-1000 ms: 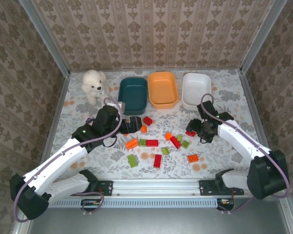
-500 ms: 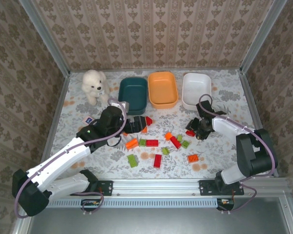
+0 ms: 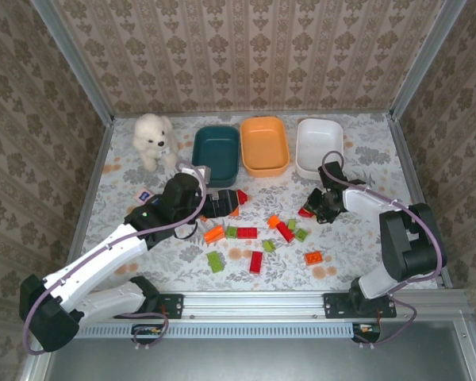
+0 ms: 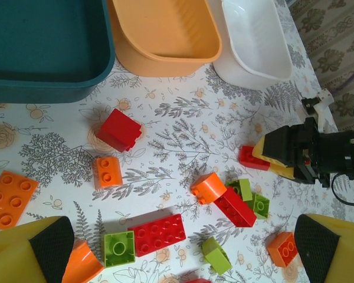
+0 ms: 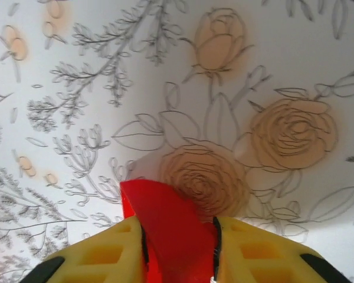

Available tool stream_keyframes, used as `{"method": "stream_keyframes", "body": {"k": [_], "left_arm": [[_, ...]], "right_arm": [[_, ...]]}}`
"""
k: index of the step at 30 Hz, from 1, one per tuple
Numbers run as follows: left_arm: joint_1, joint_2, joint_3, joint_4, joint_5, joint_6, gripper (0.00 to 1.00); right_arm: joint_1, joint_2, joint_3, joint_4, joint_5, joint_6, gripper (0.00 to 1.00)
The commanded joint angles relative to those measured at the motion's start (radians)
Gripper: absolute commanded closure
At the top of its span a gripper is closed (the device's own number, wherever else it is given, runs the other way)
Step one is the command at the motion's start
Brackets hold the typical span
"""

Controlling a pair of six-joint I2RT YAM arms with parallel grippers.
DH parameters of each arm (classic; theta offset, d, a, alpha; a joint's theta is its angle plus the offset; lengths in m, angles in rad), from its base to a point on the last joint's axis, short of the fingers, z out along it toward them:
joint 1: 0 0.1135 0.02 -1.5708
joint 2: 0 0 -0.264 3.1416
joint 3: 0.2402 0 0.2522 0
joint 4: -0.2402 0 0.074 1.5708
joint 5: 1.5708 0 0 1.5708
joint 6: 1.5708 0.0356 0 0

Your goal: Sort the legos into containers by color

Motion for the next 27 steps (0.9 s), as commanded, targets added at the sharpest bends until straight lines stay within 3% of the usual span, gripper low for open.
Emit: {"method": "stream_keyframes", "body": {"k": [1, 7, 10, 18, 27], "left_arm": [[-0.010, -0.013, 0.007, 0.021, -0.007, -0.019, 0.00], [-0.008, -0.013, 0.018, 0.018, -0.030, -0.019, 0.00], [-0.007, 0.003, 0.032, 0.019, -0.036, -0.020, 0.00], [-0.004, 0.058, 0.070, 0.012, -0.050, -0.026, 0.00], [-0.004, 0.061, 0.103, -0.073, -0.091, -0.054, 0.00]], "right_arm": [[-0.004, -0.023, 0.030, -0.036, 0.025, -0.006, 0.82], [0.001, -0.146, 0.169, -0.163, 0.100, -0.070, 0.85], [-0.005, -0.132, 0.283, -0.201, 0.148, -0.118, 0.84], [-0.057, 0.176, 0.593, -0.215, 0.193, -0.181, 0.84], [-0.133, 0.531, 0.910, -0.254, 0.113, -0.150, 0.82]]}}
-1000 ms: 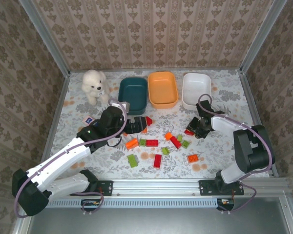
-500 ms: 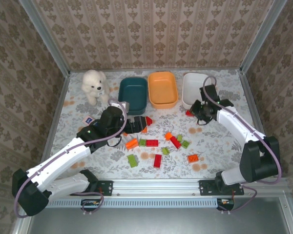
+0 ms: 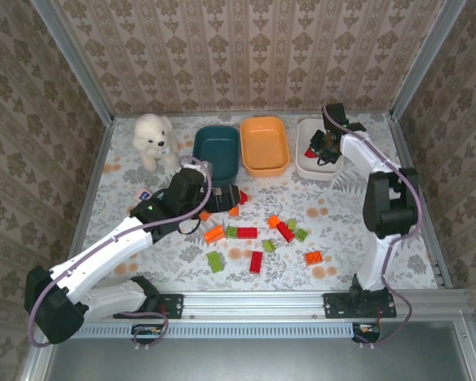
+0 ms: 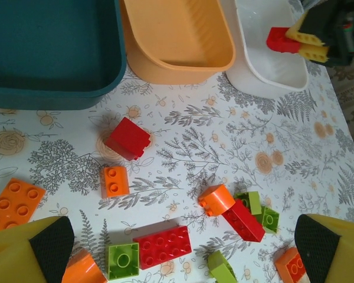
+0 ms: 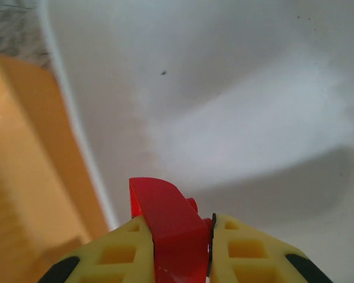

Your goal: Sort the legos into containers by color

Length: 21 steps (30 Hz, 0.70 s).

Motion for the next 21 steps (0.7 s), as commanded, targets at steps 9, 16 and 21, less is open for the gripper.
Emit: {"method": "stream_keyframes", "body": {"k": [9, 16, 21], "left_arm": [[-0.004, -0.117, -0.022, -0.090, -0.080, -0.087, 0.00], [-0.004, -0.149, -0.040, -0.119, -0.102, -0.105, 0.00], [0.001, -0.149, -0.031, -0.230, -0.180, -0.158, 0.01]], "right_arm": [[-0.055, 0.177, 0.185, -0.103, -0.077, 0.072, 0.70], [-0.054, 0.135, 0.237, -0.134, -0.077, 0.036, 0.57], [-0.042, -0.020, 0.215, -0.130, -0.062, 0.018, 0.55]]}}
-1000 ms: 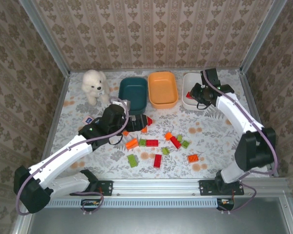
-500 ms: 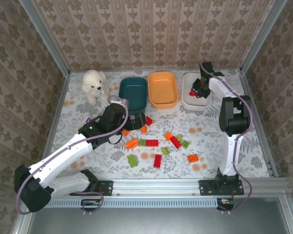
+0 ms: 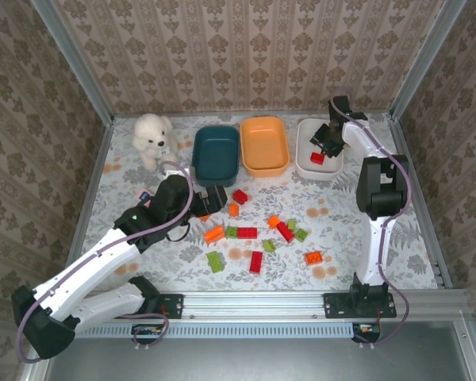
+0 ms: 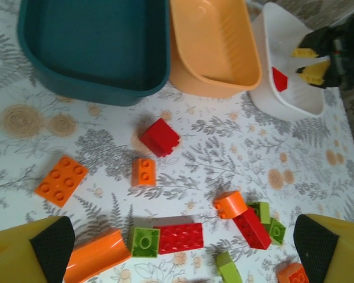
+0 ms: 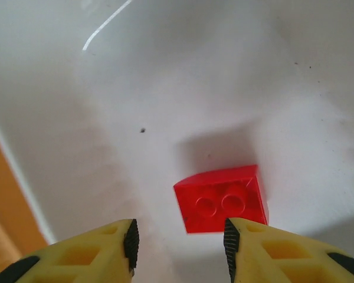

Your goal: Sort the legos into containers by color

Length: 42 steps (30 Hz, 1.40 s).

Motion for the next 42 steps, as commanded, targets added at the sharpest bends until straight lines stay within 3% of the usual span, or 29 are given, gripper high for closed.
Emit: {"method": "stream_keyframes", "body": {"k": [1, 4, 9, 12, 17, 22, 30, 39, 42], "left_arm": [[0.007, -0.012, -0.005, -0.124, -0.081, -0.063, 0.01], [0.048, -0.006, -0.019, -0.175, -0.073, -0.114, 0.05], [0.148, 0.080, -0.050, -0.233, 0.020, -0.239, 0.14], [0.177, 0.154, -0.042, -0.220, 0.032, -0.288, 0.15], [0.217, 0.336, 0.035, -0.230, 0.052, -0.360, 0.11], [0.220, 0.491, 0.102, -0.215, 0.064, -0.483, 0.11], [0.218, 0.663, 0.177, -0.154, 0.072, -0.539, 0.11], [0.220, 0.770, 0.197, -0.094, 0.085, -0.601, 0.15], [0.218, 0.794, 0.200, -0.088, 0.082, -0.608, 0.23]], "right_arm": [[0.021, -0.200, -0.017, -0.009, 0.009, -0.027, 0.55], [0.090, -0.384, -0.156, 0.086, 0.024, -0.072, 0.54], [0.292, -0.668, -0.460, 0.228, -0.001, -0.191, 0.51], [0.417, -0.829, -0.664, 0.315, -0.080, -0.213, 0.42], [0.580, -0.972, -0.866, 0.292, -0.131, -0.201, 0.31], [0.618, -1.070, -0.940, 0.289, -0.147, -0.195, 0.19], [0.620, -1.091, -0.941, 0.290, -0.194, -0.236, 0.02], [0.620, -1.098, -0.938, 0.280, -0.170, -0.219, 0.00], [0.620, -1.096, -0.938, 0.277, -0.170, -0.215, 0.00]]}}
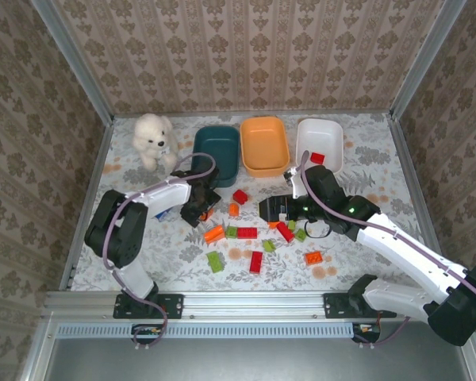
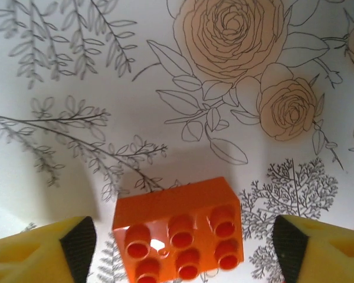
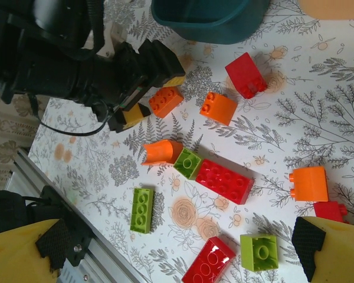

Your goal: Sort the legos into containers by color

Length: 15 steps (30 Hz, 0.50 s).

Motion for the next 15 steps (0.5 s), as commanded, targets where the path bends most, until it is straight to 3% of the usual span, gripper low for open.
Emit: {"method": "stream_keyframes", "body": {"k": [1, 10, 15], "left_arm": [[0.000, 0.020, 0.022, -0.002, 0.003, -0.041, 0.26], [-0.003, 0.010, -0.012, 0.020, -0.020, -0.031, 0.56], [-0.031, -0.093, 0.036, -0.118, -0.109, 0.012, 0.58]], "right_arm": [[0.005, -0.017, 0.006, -0.001, -0.005, 0.005, 0.00], [0.005, -0.023, 0.003, -0.013, 0.006, 0.013, 0.00], [0.005, -0.040, 0.011, -0.025, 0.017, 0.012, 0.00]]}}
